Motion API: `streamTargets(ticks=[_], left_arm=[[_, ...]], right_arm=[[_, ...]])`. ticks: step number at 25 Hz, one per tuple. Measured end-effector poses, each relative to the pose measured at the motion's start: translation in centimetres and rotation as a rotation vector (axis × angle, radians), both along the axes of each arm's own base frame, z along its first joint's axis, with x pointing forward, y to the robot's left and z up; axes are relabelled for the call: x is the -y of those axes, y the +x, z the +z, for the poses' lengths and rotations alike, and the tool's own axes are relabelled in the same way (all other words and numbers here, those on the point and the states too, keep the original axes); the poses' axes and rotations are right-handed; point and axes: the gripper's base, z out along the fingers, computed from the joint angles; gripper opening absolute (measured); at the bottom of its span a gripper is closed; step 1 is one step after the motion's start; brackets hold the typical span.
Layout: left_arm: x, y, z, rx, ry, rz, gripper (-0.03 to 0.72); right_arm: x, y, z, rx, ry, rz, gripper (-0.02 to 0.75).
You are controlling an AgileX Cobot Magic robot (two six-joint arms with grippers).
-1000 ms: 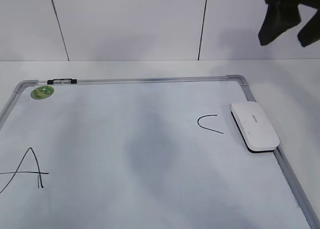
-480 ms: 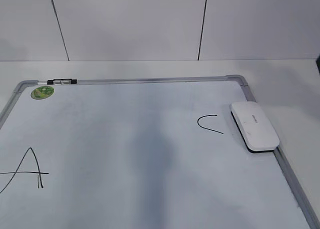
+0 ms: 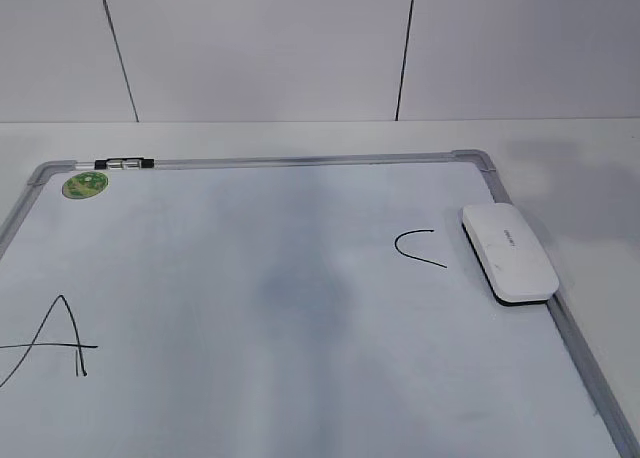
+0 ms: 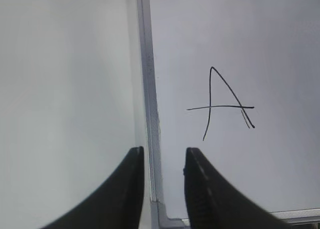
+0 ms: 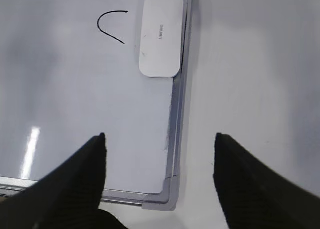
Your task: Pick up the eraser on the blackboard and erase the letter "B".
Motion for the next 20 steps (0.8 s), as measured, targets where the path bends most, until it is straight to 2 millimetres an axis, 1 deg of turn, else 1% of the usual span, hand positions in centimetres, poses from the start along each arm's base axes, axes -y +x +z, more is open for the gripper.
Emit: streamTargets(ticks=[4,9,11,15,20], left_arm=[[0.4,-3.3,0.2,0.057,0.008,0.002,0.219],[0.8,-7.0,-0.8,0.094,0.021,0.003,0.219],[1.0,-8.4,-1.3,0.113,0.023,0.003,0.219],[1.4,-10.2,-2.9,0.137,0.016,-0.034,0.219],[1.9,-11.4,-4.7,0.171,-0.004,-0.059,0.219]], right_arm=[[0.1,0.0,-0.3,-0.006,-0.012,-0.003,0.502],[0.3,-0.6,-1.1,-0.021,-0.03,0.018,0.502],[0.4,-1.1,-1.8,-0.034,-0.044,0.03,0.502],[1.1,-2.4,-2.9,-0.031,-0.082,0.032,0.502],[1.8,-4.6,-4.1,0.025,-0.097,0.03,0.502]])
